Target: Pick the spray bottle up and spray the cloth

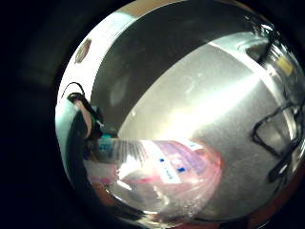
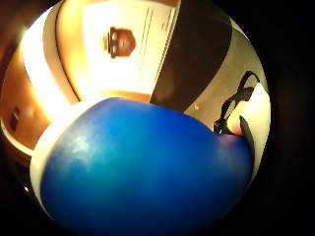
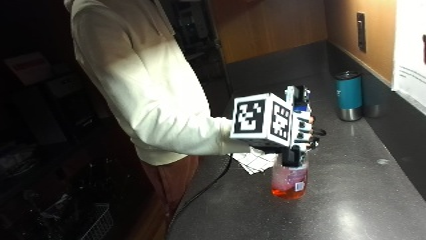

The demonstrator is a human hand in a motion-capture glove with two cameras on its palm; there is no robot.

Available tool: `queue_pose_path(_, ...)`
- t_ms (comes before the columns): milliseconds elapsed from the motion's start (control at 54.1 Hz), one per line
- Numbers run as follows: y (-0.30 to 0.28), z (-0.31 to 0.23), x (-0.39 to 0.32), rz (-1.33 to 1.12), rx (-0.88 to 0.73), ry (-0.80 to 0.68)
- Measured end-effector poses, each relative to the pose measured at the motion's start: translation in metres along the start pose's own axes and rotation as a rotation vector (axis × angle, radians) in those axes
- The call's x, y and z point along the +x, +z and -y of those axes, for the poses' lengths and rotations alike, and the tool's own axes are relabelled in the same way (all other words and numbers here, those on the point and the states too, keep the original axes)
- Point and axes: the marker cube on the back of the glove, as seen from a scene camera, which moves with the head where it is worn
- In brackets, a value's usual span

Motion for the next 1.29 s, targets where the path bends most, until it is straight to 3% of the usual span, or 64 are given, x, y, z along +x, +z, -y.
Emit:
queue_pose_path(407,0.045,-0.06,-0.13,-0.496,-0.416,-0.456)
queue_pose_path(758,0.101,-0.12,-0.205,-0.953,-0.544,-0.82)
queue_pose_path(961,0.128,-0.153,-0.2,-1.091,-0.621,-0.914)
queue_pose_path(1294,0.132,-0.167,-0.195,-1.131,-0.636,-0.902)
